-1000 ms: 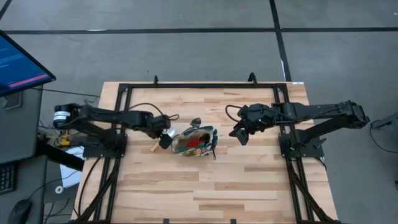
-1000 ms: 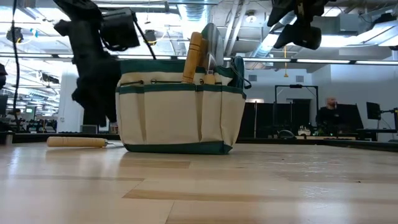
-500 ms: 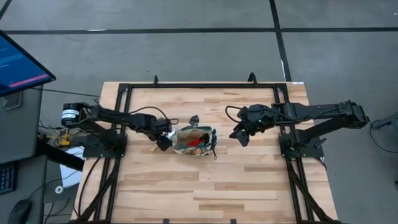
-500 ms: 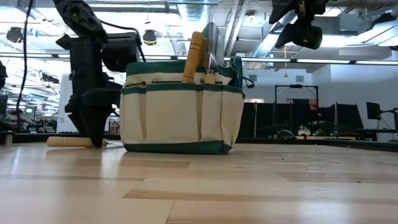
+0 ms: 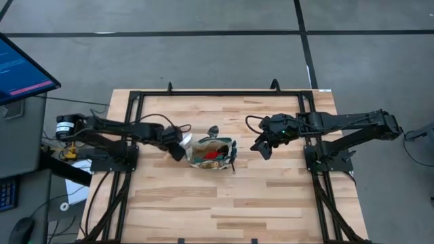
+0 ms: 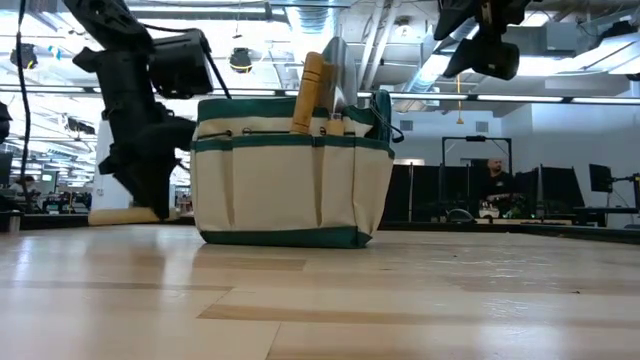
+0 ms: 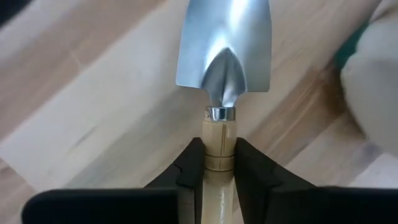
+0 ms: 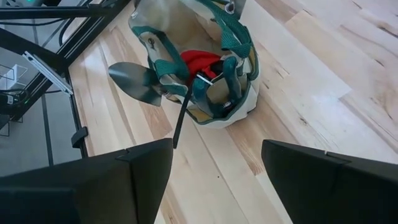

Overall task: Pick & Place Garden tools in Gardening bag
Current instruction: Put the brown trowel into the gardening bag

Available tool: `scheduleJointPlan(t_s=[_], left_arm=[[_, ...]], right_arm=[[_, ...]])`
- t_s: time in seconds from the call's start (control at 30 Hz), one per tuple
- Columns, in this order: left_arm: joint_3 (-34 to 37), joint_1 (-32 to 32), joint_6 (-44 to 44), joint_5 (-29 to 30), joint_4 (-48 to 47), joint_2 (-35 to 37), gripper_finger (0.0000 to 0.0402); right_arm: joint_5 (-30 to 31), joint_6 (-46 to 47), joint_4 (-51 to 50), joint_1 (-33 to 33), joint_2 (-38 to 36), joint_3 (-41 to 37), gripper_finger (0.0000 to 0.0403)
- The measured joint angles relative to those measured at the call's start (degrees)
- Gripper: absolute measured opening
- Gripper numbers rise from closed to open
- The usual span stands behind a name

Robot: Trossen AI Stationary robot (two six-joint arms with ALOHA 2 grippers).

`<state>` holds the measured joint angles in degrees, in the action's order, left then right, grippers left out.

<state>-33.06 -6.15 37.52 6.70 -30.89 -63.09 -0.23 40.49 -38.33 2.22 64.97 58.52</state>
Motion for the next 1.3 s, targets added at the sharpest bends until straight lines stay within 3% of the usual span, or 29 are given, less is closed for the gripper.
scheduleJointPlan(t_s=[0.27, 0.5, 0.67, 0.77, 0.9, 1.3], left_arm=[[-0.02, 0.00, 0.07, 4.15, -0.18, 8.20, 0.0056], [-0.02, 2.03, -1.54, 6.70, 4.35, 22.10, 0.0056], [-0.08, 7.97, -9.24, 8.86, 14.58, 32.07, 0.0056], [2.12, 11.96, -16.16, 11.67, 26.07, 35.43, 0.0056], [7.83, 16.15, -23.28, 11.72, 37.66, 37.79, 0.0056], [26.75, 21.31, -28.39, 13.16, 60.48, 41.79, 0.0056]], right_arm=[[0.00, 0.00, -0.17, 0.00, 0.00, 0.00, 0.0240], [0.00, 0.00, -0.30, 0.00, 0.00, 0.00, 0.0240], [0.00, 0.02, -0.30, 0.00, 0.00, 0.00, 0.0240], [0.00, 0.35, -0.15, 0.00, 0.00, 0.00, 0.0240], [0.00, 2.93, -0.01, 0.07, 0.00, 0.00, 0.0240], [0.14, 5.45, 1.34, 2.74, 0.00, 0.00, 0.0240]])
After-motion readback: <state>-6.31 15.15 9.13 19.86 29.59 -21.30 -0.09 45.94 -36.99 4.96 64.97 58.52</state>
